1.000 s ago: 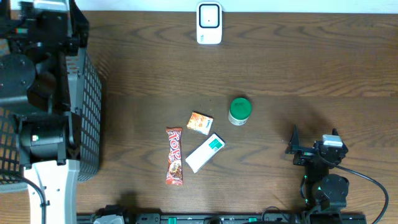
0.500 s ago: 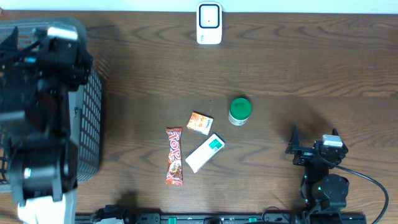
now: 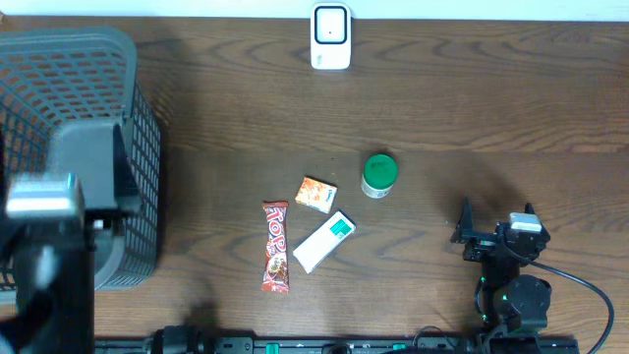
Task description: Scan the item barcode
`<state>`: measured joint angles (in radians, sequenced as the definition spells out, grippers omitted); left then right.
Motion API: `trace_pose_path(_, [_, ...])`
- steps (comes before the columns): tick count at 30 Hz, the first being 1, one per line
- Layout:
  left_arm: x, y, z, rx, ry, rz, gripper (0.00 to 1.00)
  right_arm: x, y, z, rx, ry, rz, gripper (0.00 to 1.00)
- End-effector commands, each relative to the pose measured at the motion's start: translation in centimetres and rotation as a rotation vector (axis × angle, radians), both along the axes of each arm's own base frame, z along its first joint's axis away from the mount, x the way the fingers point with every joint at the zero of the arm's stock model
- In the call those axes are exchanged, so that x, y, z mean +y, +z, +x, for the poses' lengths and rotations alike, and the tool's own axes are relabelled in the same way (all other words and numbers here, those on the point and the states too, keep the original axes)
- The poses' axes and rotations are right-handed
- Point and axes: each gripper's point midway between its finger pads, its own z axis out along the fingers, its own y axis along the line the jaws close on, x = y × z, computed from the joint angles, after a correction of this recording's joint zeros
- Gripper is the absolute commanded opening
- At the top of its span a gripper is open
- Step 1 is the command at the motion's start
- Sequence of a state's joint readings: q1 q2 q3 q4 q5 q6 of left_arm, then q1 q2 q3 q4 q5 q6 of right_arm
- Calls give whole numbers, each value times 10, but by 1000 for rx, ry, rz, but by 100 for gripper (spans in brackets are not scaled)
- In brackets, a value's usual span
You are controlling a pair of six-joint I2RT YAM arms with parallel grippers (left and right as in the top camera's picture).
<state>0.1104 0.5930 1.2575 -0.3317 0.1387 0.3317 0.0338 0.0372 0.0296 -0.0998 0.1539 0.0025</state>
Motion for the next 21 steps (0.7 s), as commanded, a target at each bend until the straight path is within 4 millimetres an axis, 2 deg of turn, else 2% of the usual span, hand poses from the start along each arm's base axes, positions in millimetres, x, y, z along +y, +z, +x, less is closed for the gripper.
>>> trace_pose_path(1, [-18,18,-21,-71,-122,-70,96,-2,0,0,-5,-5,-8,99])
trace_pose_path(3, [-19,19,-25,-76,-130,-94,96,3,-4,0,12,24,0,99])
trace_pose_path(4, [-20,15,-32,-69,-136,-117,96,4,-7,1,23,28,7,99])
trace_pose_path(8, [-21,22,-61,-135,-131,-119,96,12,-5,2,10,55,135,99])
trace_pose_path(11, [-24,28,-87,-194,-132,-108,96,34,3,1,9,178,220,99])
trace_pose_path(13, [-24,28,-94,-206,-133,-106,96,42,11,-2,5,219,260,99])
trace_pose_path(18, [-25,24,-91,-200,-138,-106,96,40,56,-18,7,210,291,99])
trace_pose_path(21, [-30,18,-85,-187,-171,-95,96,33,89,-35,22,168,257,99])
